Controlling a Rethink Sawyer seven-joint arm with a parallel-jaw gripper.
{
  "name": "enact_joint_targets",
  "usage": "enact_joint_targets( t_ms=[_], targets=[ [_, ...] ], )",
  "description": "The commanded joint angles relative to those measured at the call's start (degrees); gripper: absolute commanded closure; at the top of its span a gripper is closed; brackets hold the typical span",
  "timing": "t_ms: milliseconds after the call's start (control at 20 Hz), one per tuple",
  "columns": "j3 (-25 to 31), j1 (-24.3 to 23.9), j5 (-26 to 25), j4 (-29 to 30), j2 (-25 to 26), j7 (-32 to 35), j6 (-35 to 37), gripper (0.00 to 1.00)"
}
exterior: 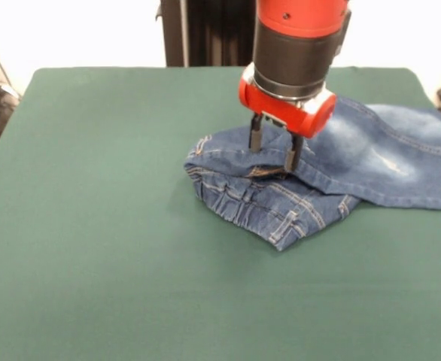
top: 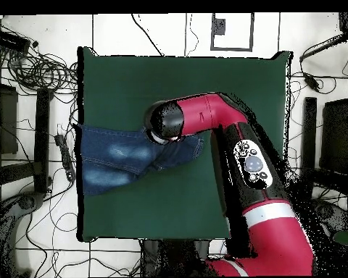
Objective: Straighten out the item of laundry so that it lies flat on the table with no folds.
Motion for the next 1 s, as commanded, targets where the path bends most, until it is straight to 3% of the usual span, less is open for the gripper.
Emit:
enact_joint_targets(
  t_ms=[50, 250, 850, 900, 1000],
  targets=[
    [0.7, 2.4, -2.8, 3.9, 5.3, -7.6, -4.9, 0.00],
    [0.6, 1.5, -2.5, 4.3, 6.3, -6.4, -6.3, 0.00],
    [-0.5, 1.3, -0.9, 7.5, 3.1, -4.3, -6.7, 0.00],
    [-0.4, 1.1, -0.9, 7.7, 2.8, -4.8, -6.5, 1.00],
    [-0.1, 1.0, -0.6, 7.9, 2.8, -5.4, -5.7, 1.00]
  ],
)
